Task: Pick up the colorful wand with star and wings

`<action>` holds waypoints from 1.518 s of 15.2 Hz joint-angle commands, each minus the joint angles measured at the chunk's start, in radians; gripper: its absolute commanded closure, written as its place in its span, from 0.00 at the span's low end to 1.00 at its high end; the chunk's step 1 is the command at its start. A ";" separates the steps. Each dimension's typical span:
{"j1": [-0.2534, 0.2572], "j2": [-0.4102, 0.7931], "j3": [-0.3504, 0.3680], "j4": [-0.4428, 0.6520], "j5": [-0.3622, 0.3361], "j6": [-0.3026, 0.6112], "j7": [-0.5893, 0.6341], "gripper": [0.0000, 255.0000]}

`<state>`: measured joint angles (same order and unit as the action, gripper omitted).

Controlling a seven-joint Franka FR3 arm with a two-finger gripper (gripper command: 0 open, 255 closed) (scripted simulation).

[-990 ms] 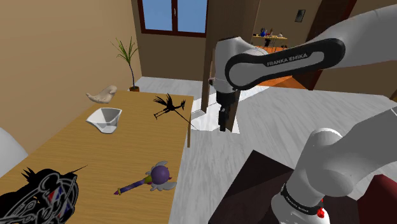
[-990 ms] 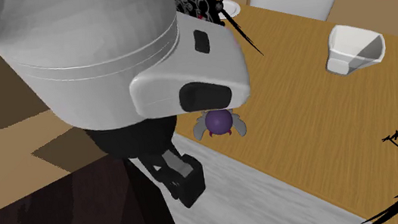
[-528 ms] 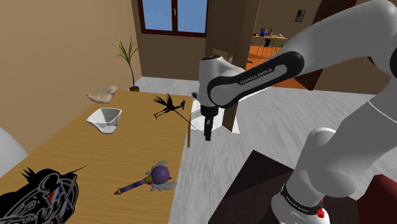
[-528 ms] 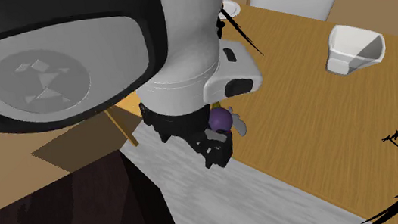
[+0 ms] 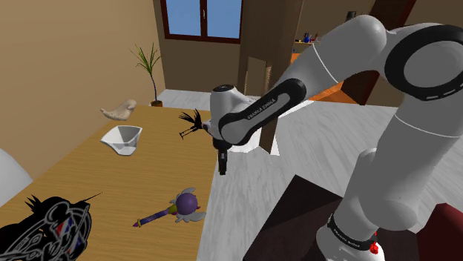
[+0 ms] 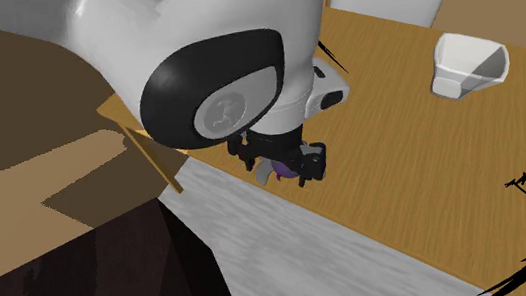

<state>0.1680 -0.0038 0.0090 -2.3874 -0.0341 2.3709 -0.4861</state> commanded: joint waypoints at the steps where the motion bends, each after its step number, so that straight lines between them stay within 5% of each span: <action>1: 0.011 0.071 0.011 0.032 -0.002 0.053 -0.024 0.00; 11: 0.059 0.418 0.062 0.270 -0.048 0.221 -0.128 0.00; 23: 0.140 0.781 0.097 0.615 -0.129 0.297 -0.221 0.00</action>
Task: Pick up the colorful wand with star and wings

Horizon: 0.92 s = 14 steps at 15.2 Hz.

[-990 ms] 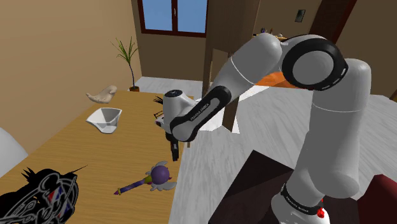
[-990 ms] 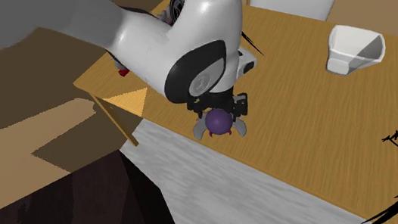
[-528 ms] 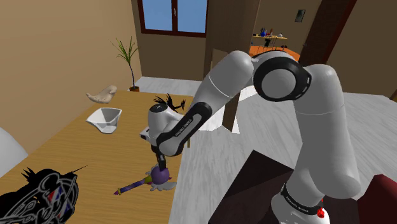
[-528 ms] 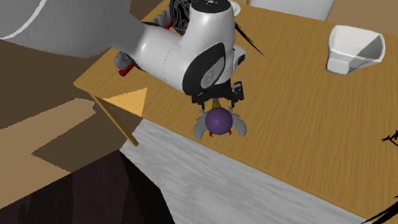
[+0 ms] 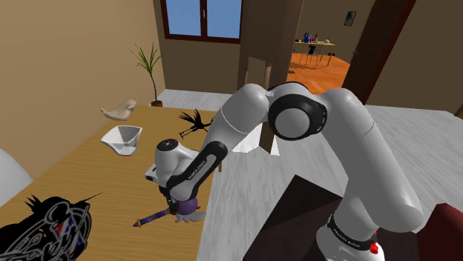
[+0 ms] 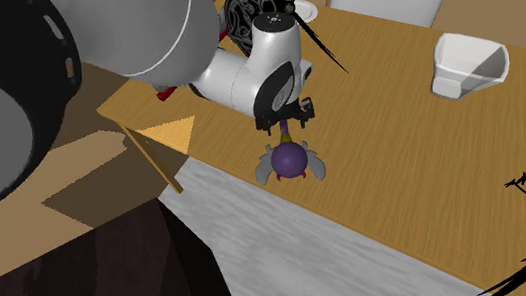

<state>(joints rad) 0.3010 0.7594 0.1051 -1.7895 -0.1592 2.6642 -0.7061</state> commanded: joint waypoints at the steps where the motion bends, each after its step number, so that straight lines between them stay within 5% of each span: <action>1: 0.009 0.029 -0.001 0.021 -0.005 0.011 0.000 0.00; 8: 0.016 0.096 -0.011 0.051 -0.011 0.048 0.005 0.00; 9: 0.017 0.096 -0.011 0.049 -0.012 0.051 0.006 1.00; 14: 0.016 0.095 -0.011 0.047 -0.012 0.052 0.005 1.00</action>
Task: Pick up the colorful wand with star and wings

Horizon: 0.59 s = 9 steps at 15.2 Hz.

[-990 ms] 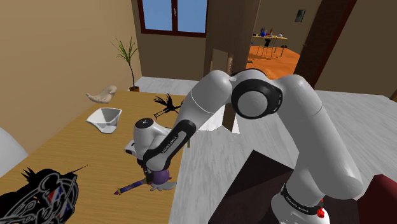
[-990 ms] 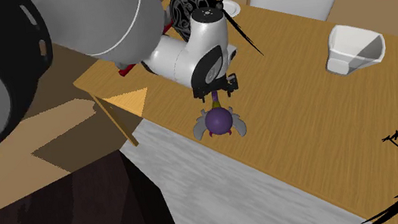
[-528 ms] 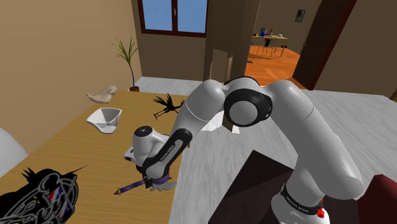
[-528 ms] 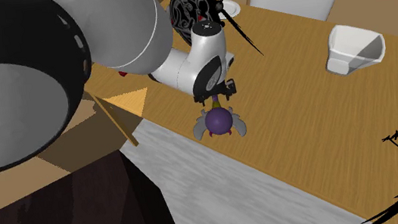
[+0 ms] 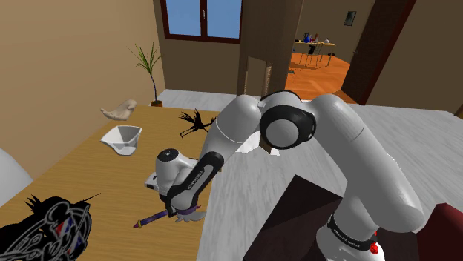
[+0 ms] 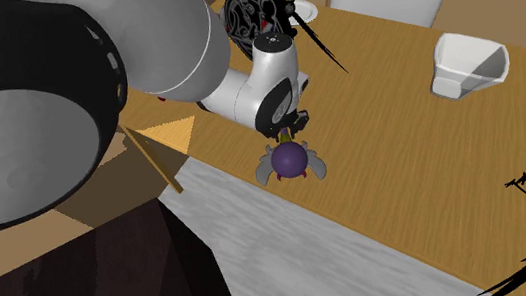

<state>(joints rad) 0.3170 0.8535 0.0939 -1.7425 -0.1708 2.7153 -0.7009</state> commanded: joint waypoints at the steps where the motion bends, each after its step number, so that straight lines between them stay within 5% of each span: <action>1: 0.000 0.001 0.000 0.000 0.000 0.000 0.000 1.00; 9: -0.007 -0.058 0.009 -0.023 0.006 -0.036 -0.004 1.00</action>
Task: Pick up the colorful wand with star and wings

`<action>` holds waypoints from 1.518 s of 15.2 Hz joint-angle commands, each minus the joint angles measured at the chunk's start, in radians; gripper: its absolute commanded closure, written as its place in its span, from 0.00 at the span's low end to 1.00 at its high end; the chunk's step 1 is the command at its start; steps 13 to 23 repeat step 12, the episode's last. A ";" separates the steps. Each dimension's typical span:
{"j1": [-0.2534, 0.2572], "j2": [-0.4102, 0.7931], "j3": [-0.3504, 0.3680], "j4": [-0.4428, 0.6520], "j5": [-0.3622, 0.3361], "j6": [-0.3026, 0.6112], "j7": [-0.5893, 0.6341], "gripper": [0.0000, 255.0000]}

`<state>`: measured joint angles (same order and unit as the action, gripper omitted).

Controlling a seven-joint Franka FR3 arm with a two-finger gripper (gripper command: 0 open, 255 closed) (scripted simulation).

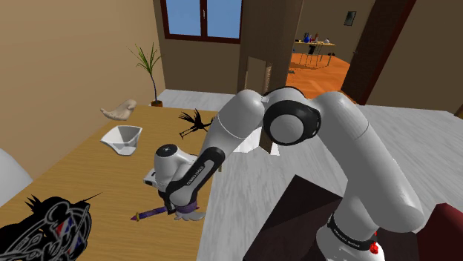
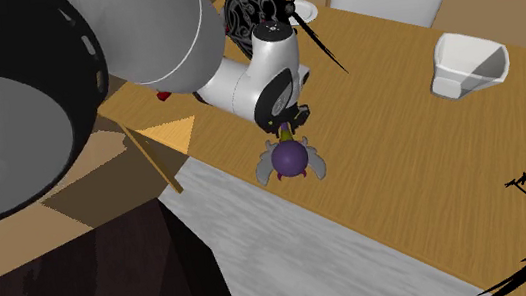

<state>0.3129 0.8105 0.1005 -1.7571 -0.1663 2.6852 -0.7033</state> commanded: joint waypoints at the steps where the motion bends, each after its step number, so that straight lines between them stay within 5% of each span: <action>1: -0.004 -0.027 0.004 -0.013 0.002 -0.013 -0.003 1.00; 23: -0.016 -0.129 0.020 -0.046 0.016 -0.083 -0.012 1.00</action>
